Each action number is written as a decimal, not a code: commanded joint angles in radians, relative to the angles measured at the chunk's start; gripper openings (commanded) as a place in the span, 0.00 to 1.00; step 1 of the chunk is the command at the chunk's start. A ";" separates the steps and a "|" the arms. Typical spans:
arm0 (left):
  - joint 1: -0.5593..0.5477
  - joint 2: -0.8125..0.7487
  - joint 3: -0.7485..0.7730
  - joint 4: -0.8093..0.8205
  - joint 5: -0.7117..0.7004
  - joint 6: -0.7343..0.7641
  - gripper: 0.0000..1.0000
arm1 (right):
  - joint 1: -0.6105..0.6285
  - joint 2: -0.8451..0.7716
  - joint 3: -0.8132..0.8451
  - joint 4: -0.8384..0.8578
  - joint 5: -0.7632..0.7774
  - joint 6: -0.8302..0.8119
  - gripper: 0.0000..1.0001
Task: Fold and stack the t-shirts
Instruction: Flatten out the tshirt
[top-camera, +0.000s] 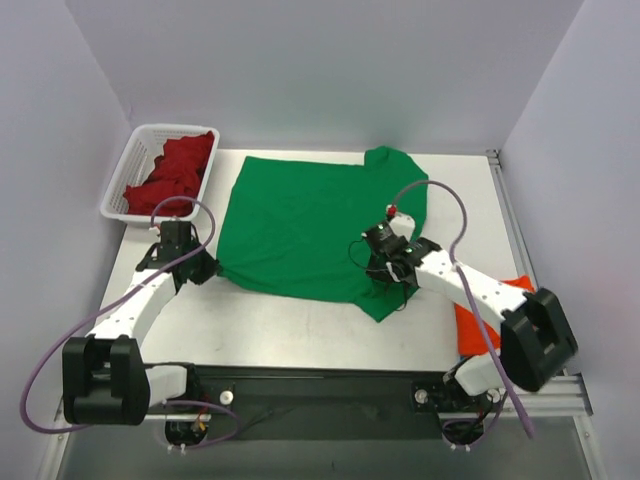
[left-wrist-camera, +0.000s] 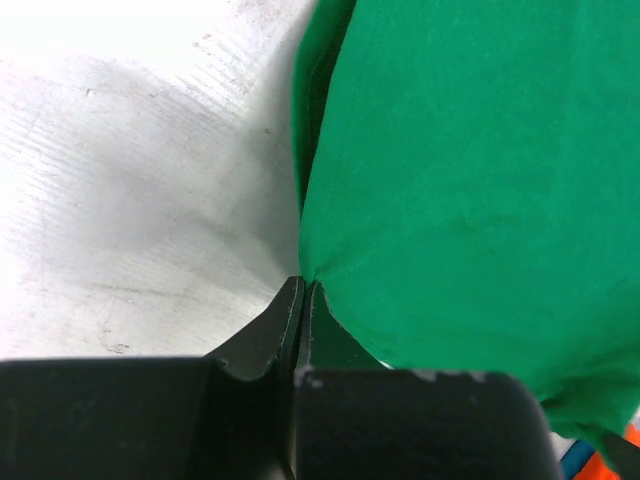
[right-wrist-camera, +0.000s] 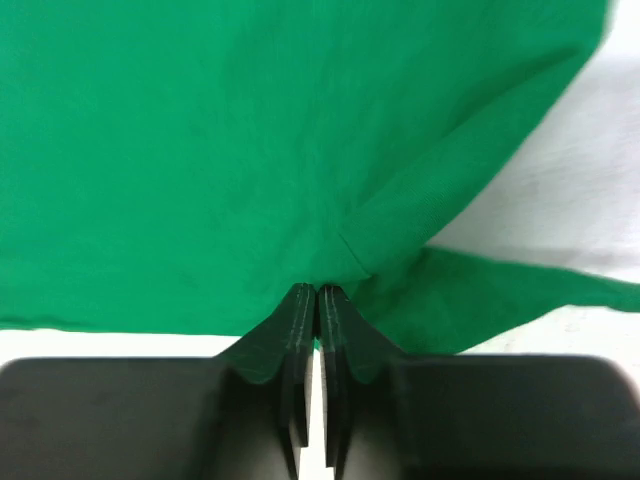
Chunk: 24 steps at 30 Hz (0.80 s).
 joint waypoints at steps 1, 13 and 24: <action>0.007 0.002 0.055 0.004 0.022 0.025 0.00 | 0.052 0.124 0.028 -0.124 0.081 -0.014 0.09; 0.019 0.038 0.064 0.021 0.036 0.039 0.00 | 0.100 -0.086 -0.094 -0.095 0.079 -0.004 0.52; 0.028 0.054 0.066 0.031 0.051 0.042 0.00 | -0.173 -0.338 -0.326 -0.067 0.023 -0.002 0.46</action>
